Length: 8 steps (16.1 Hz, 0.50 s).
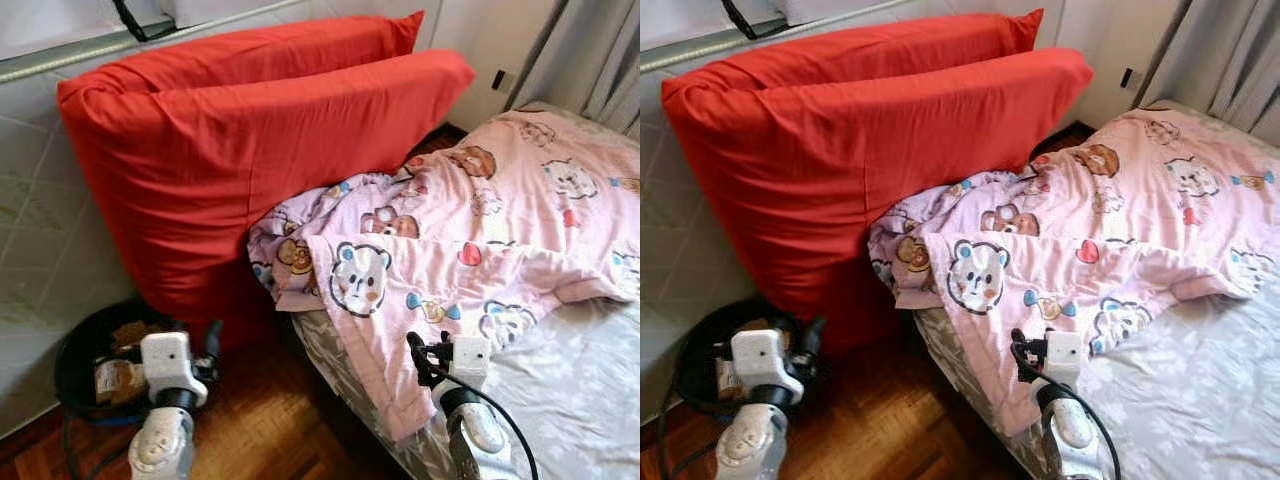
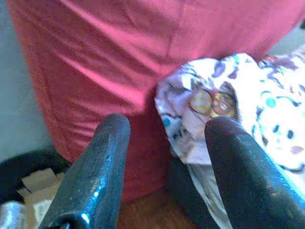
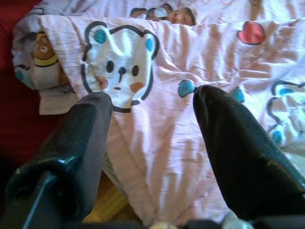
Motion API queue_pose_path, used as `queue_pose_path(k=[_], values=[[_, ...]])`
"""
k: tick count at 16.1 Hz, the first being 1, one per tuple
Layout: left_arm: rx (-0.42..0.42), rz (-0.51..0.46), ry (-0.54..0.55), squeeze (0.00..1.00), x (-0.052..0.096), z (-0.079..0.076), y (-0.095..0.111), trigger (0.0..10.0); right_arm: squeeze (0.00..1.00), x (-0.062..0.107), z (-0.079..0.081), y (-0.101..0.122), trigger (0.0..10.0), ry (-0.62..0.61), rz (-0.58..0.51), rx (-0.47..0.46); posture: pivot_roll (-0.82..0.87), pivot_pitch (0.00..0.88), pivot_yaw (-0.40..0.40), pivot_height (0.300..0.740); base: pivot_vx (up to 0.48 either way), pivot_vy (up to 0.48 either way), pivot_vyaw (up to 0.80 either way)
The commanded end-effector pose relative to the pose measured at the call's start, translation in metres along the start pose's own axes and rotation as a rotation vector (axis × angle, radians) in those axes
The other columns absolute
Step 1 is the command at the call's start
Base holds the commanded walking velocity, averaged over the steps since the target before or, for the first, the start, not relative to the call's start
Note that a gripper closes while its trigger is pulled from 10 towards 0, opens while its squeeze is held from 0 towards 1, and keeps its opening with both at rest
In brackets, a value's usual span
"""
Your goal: Clean up the room
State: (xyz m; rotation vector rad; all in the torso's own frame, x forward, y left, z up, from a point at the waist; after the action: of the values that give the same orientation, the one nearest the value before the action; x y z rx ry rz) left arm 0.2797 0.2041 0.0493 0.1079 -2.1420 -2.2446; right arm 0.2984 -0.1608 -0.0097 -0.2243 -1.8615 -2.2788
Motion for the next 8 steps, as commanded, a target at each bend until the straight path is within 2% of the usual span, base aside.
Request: queue_pose_path(k=[1, 3, 7, 8], values=[[-0.001, 0.020, 0.001, 0.00, 0.0050, 0.0005, -0.0015, 10.0, 0.00, 0.0028, -0.0012, -0.0038, 10.0, -0.011, 0.015, 0.004, 0.03, 0.092, -0.042, 0.720, 0.000, 0.000, 0.00], [-0.001, 0.031, 0.005, 0.00, 0.0046, 0.0028, 0.0003, 10.0, 0.00, 0.0033, 0.0005, -0.0043, 10.0, -0.005, 0.014, 0.004, 0.03, 0.086, -0.041, 0.696, 0.000, 0.000, 0.00], [-0.004, 0.035, 0.014, 0.00, 0.0022, 0.0059, 0.0029, 10.0, 0.00, 0.0029, 0.0020, -0.0019, 10.0, -0.002, -0.005, -0.006, 0.03, 0.096, -0.042, 0.696, 0.000, 0.000, 0.00], [-0.004, 0.044, 0.018, 0.00, 0.0023, 0.0059, 0.0031, 10.0, 0.00, 0.0012, 0.0015, -0.0048, 10.0, -0.010, 0.033, 0.008, 0.03, 0.112, -0.044, 0.696, 0.000, 0.000, 0.00]])
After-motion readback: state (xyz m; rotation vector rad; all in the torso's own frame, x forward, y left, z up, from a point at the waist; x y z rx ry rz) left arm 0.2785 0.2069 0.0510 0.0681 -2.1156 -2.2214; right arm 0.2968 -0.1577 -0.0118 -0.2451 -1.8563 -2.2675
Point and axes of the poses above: a point about 5 cm out from each wrist's last joint towards the gripper, its own x axis pointing back from the gripper into the wrist, its own y axis along the axis of the wrist's last joint, z = x × y, the point moved 3 cm from there along -x, pointing out of the wrist towards the gripper, and after that the axes turned 3 degrees about -x, right-handed, at the moved point
